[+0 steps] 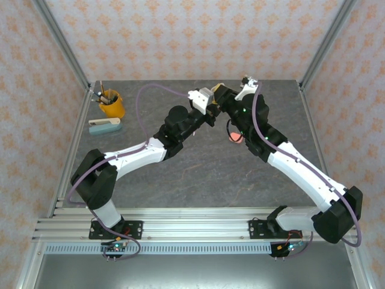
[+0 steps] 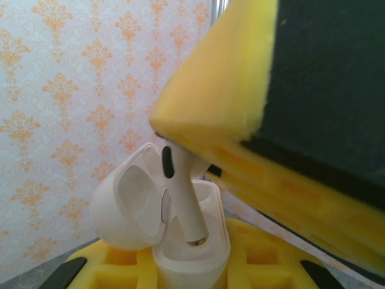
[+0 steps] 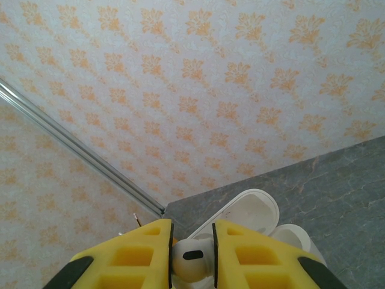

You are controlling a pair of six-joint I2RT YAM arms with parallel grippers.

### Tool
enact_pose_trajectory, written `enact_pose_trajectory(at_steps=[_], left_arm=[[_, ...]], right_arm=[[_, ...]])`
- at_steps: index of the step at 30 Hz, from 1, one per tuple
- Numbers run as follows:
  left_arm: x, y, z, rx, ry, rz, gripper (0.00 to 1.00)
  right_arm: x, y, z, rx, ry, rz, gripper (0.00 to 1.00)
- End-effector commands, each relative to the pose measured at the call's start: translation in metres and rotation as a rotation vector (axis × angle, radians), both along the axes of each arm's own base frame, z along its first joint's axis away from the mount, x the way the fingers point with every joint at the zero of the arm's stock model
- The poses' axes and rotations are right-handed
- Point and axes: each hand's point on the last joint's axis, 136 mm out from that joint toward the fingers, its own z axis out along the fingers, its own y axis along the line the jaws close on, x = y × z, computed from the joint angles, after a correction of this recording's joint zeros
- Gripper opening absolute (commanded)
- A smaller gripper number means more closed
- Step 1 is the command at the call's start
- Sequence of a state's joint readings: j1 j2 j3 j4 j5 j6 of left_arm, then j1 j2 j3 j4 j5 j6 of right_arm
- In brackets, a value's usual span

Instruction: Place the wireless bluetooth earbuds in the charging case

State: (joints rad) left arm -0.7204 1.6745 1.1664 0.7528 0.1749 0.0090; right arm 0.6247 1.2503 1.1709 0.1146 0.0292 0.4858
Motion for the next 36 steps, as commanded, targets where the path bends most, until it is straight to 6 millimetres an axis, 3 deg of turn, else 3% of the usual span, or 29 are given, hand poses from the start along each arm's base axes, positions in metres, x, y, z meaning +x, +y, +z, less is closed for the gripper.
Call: enact_pose_trajectory(at_steps=[1, 28, 36], left_arm=[[-0.012, 0.006, 0.046, -0.065, -0.089, -0.011, 0.0], [-0.017, 0.014, 0.063, -0.068, -0.129, 0.013, 0.0], [-0.018, 0.012, 0.065, -0.067, -0.132, 0.002, 0.0]], right_arm=[[0.005, 0.0, 0.001, -0.004, -0.024, -0.006, 0.21], [-0.002, -0.015, -0.018, -0.029, 0.002, -0.04, 0.19], [-0.003, -0.011, -0.021, -0.034, 0.01, -0.02, 0.22]])
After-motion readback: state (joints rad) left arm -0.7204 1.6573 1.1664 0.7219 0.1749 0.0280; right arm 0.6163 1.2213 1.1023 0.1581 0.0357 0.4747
